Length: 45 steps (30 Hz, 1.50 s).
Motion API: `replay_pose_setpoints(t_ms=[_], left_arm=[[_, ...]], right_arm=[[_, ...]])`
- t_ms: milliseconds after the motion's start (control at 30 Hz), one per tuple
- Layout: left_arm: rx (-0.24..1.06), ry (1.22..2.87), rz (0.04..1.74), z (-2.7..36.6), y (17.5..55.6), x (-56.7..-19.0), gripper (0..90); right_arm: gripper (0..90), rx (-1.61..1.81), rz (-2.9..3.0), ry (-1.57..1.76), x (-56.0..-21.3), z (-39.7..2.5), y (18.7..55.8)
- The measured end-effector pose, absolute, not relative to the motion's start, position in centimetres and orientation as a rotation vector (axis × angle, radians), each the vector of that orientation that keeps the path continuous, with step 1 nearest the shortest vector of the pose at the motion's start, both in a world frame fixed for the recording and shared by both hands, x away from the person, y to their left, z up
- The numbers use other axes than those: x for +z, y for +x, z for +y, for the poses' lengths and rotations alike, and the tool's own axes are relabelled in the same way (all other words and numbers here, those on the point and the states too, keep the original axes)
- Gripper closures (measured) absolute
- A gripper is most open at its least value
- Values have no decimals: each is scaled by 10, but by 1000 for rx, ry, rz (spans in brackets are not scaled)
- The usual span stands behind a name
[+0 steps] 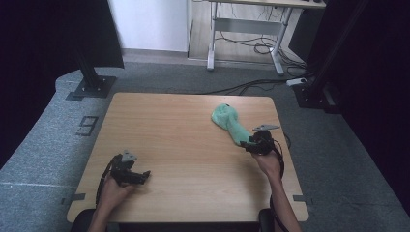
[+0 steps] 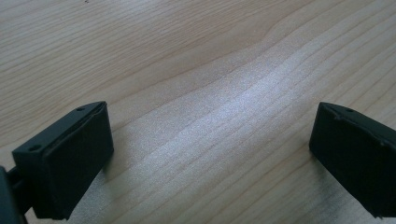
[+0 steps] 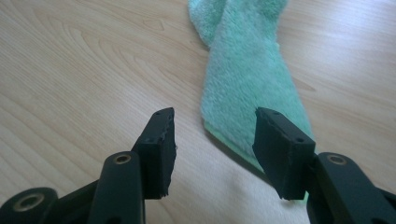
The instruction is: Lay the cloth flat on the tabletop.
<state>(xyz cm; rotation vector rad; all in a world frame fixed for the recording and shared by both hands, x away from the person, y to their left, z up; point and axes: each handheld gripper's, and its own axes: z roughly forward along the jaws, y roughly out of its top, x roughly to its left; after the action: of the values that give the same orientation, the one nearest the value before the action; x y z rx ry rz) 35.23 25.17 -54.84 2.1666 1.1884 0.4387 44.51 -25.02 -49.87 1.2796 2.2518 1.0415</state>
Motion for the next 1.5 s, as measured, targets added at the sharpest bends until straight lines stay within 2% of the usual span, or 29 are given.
replay_pose_setpoints(t_ms=[167,467,700,867,1500], left_arm=[[440,2166,1188,252,352,-549,0],[440,2164,1188,252,352,-549,0],[440,2164,1189,252,352,-549,0],[441,2164,1189,251,352,-549,0],[440,2165,1191,251,353,-548,0]], right_arm=[[538,1017,2287,1262,-500,-239,458],[577,955,2331,1279,-515,-230,479],[708,886,2375,1299,-535,-228,484],[808,921,2359,1324,-536,-229,481],[828,1074,2460,1229,-541,-193,448]])
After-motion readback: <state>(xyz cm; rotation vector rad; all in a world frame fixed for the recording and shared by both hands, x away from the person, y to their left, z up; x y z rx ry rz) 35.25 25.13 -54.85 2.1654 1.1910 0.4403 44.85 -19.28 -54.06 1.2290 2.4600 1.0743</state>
